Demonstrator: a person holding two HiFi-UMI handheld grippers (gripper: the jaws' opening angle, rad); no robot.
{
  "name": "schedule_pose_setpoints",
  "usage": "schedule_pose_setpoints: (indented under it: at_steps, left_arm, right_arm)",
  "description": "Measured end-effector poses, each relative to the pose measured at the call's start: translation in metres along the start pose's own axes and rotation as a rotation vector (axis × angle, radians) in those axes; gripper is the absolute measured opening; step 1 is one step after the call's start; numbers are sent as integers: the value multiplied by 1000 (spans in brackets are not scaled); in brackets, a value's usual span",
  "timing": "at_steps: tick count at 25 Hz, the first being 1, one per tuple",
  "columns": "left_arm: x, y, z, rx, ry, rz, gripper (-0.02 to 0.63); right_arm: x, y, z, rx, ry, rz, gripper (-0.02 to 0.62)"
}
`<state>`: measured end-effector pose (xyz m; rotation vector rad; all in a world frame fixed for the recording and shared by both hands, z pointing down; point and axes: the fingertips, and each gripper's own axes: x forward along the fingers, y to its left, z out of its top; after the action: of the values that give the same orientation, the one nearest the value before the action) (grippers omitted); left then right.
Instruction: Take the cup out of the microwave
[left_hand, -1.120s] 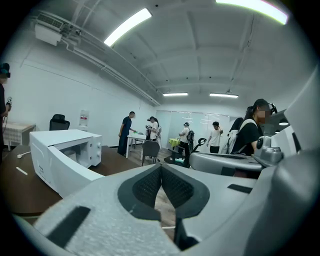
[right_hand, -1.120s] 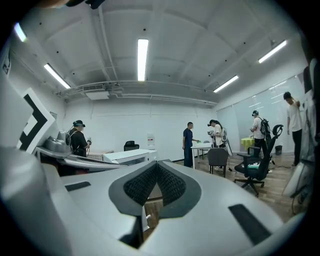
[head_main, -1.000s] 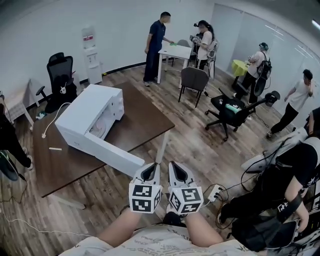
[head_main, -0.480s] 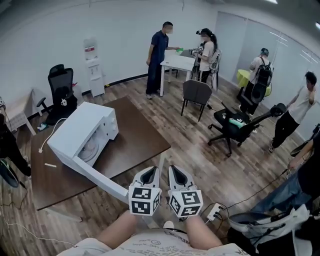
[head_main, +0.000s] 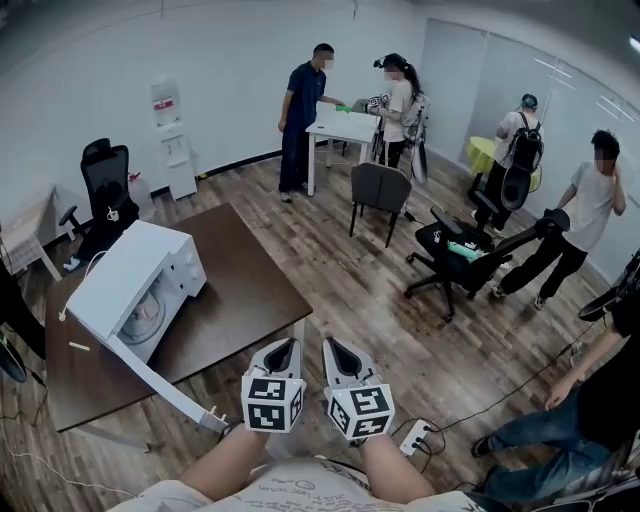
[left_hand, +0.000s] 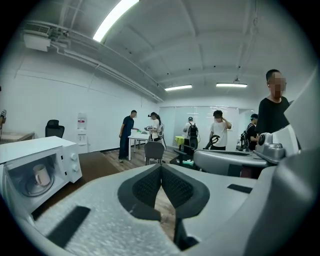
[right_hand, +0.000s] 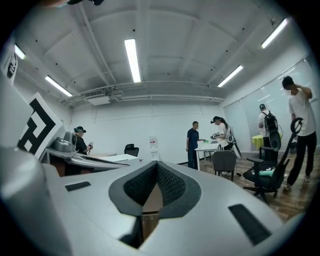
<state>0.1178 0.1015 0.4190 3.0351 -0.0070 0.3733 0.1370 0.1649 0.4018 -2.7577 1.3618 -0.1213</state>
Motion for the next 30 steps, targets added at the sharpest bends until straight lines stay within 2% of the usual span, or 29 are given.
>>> schedule_pose_setpoints:
  at_steps: [6,14,23,30]
  left_arm:
    - [38,-19,3,-11,-1,23,14]
    - [68,-3,3,-46,9,69,14]
    - [112,46,7,-91,-7,119,14]
    - [148,106,19,-119,-25,207,14]
  right_arm:
    - [15,-43,-3,0,17,26,17]
    - [39,-56,-7,3,26,71,17]
    - [101,-65,-7,-35,37,103,17]
    - [171,-69,-5,-42,45,170,17]
